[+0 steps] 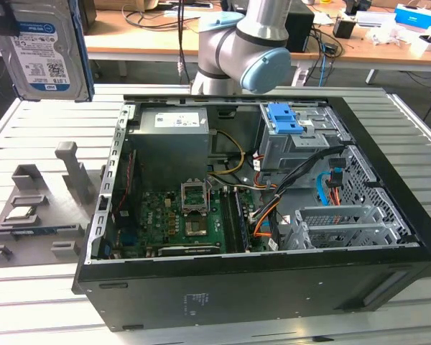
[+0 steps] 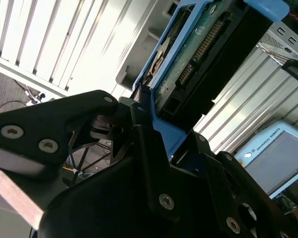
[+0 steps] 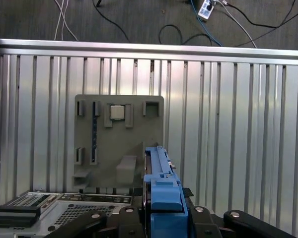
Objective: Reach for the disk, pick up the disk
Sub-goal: 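Pick up the disk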
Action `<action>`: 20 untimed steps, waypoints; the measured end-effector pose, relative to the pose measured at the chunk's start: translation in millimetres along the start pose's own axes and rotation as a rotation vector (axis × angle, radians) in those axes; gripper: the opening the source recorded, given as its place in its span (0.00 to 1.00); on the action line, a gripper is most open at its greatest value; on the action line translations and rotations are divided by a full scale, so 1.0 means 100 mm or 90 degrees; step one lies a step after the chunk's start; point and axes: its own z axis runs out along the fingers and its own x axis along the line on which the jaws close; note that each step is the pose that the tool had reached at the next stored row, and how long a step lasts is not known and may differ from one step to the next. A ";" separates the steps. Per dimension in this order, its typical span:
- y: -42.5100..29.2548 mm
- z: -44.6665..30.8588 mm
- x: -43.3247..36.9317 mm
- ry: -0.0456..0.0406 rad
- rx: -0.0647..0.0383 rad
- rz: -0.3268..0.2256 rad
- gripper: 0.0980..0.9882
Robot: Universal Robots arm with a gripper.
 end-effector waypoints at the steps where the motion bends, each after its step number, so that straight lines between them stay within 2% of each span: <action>1: -0.031 -0.001 0.001 0.0001 0.000 0.000 0.31; 2: -0.060 -0.002 0.002 0.0000 0.000 0.000 0.31; 6: -0.265 -0.004 0.009 0.0001 0.000 0.000 0.31; 11: -0.442 -0.006 0.016 0.0000 0.000 0.000 0.31; 14: -0.593 -0.008 0.021 0.0000 0.000 0.000 0.31; 20: -0.763 -0.010 0.028 0.0000 0.000 0.000 0.31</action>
